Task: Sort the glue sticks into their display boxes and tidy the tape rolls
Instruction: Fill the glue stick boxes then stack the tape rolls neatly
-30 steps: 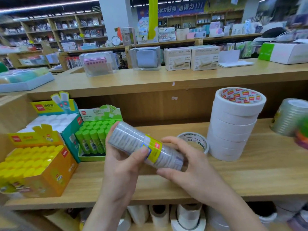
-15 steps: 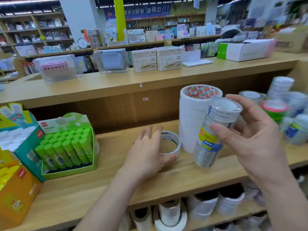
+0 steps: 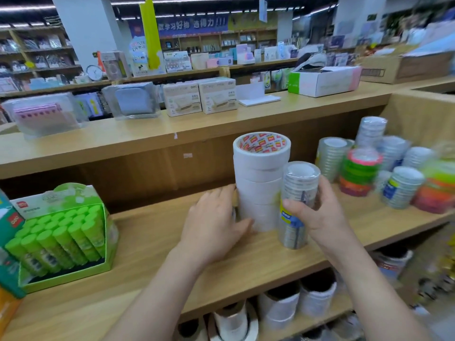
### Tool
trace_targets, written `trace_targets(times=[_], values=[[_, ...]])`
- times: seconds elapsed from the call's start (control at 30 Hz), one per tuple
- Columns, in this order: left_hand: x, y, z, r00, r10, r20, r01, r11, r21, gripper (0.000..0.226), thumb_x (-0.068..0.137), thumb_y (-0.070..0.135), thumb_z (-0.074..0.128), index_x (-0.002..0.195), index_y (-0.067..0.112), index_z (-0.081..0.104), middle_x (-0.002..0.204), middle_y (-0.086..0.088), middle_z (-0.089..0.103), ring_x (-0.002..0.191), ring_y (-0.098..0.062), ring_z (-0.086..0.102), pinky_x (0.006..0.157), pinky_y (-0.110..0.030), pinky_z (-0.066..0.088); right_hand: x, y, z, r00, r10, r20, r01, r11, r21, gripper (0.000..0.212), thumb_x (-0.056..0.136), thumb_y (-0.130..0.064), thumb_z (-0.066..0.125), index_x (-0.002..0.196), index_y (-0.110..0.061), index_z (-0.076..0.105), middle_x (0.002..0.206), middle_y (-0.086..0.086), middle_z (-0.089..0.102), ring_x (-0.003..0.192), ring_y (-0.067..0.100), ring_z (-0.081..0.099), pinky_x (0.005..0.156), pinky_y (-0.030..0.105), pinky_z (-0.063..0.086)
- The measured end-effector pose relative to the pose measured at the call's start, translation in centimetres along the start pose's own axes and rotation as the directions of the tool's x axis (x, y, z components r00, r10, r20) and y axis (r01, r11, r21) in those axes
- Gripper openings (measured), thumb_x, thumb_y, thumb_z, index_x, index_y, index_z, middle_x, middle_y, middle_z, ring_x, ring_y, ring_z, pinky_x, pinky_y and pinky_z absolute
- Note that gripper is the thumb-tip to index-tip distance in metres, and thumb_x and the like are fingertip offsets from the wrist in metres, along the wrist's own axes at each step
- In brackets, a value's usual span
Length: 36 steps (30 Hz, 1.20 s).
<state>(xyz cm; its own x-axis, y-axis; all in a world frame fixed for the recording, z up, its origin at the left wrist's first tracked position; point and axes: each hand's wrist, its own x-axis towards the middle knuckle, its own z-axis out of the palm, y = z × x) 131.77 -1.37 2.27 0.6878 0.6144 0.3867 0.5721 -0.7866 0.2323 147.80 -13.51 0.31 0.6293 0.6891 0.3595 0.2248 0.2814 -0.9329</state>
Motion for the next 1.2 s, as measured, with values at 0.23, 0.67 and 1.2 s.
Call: trace_targets(times=[0.23, 0.67, 1.2], values=[[0.7, 0.5, 0.4, 0.992, -0.120, -0.023, 0.110, 0.956, -0.271, 0.065, 0.074, 0.054, 0.072, 0.130, 0.033, 0.048, 0.113, 0.010, 0.068, 0.108, -0.014, 0.060, 0.086, -0.037, 0.049, 1.1, -0.1, -1.0, 0.980, 0.030, 0.196, -0.065, 0.982, 0.177, 0.073, 0.052, -0.032, 0.073, 0.118, -0.007, 0.052, 0.098, 0.003, 0.066, 0.090, 0.012, 0.062, 0.072, 0.024, 0.052], [-0.5, 2.5, -0.5, 0.970, -0.156, -0.184, 0.167, 0.985, 0.050, 0.031, 0.084, 0.049, 0.061, 0.105, 0.026, 0.059, 0.089, 0.005, 0.069, 0.088, -0.023, 0.062, 0.065, -0.038, 0.051, 1.3, -0.4, -2.2, 0.962, 0.079, 0.262, -0.080, 0.997, -0.006, 0.058, 0.062, -0.017, 0.078, 0.115, -0.023, 0.056, 0.106, -0.007, 0.070, 0.100, 0.007, 0.064, 0.088, 0.026, 0.050], [2.0, 14.7, 4.9, 0.999, 0.001, -0.041, -0.027, 0.761, -0.649, 0.048, 0.081, 0.036, 0.074, 0.120, 0.028, 0.047, 0.105, 0.017, 0.065, 0.099, -0.006, 0.062, 0.082, -0.029, 0.050, -1.7, -2.4, -9.1, 0.987, -0.116, 0.110, 0.148, 0.924, -0.354, 0.063, 0.082, -0.001, 0.064, 0.125, -0.046, 0.054, 0.116, -0.023, 0.065, 0.108, -0.002, 0.061, 0.086, 0.015, 0.049]])
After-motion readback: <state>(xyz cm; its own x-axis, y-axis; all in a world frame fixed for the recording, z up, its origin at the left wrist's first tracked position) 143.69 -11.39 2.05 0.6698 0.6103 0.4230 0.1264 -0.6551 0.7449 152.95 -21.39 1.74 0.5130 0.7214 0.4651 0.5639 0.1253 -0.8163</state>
